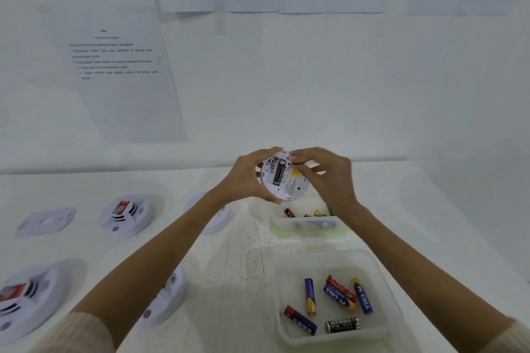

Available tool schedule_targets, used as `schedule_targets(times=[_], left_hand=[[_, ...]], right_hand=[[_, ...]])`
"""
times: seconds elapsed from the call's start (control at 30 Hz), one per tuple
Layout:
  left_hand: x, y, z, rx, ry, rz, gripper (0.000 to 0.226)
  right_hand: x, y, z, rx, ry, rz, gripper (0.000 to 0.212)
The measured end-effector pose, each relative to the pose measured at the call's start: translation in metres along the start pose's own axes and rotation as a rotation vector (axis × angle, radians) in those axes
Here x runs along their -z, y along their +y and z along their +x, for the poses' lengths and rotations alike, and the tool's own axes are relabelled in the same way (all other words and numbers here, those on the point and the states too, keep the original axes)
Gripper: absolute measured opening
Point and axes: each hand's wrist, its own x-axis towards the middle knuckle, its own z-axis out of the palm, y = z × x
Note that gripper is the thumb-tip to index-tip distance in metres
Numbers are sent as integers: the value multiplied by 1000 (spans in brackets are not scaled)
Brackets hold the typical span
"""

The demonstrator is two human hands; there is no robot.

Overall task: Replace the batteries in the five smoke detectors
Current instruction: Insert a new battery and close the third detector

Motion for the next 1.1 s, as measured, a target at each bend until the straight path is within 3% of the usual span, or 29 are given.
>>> schedule_targets(times=[0.13,0.3,0.4,0.57,0.63,0.7,0.87,1.1], left_hand=[[0,4,2,-38,-17,-5,102],[3,-1,-1,-38,-14,-9,103],[2,-2,-4,-30,-4,-17,102],[2,3,-3,-44,51,-76,98],[3,5,-2,-54,65,-76,96],[4,5,-2,-57,65,-48,95],[4,2,-3,-45,65,-41,96],[5,9,1,-108,50,-20,100]], right_hand=[[-21,16,-12,368,-122,-260,12],[-26,23,-13,427,-227,-273,19],[-29,20,-11,327,-211,-316,20],[-40,16,-5,93,-86,-191,20],[-41,13,-4,-38,-43,-187,35],[-39,9,-2,-120,-70,-169,49],[-36,6,0,-293,-123,-66,51],[-38,7,4,-372,-76,-126,46]])
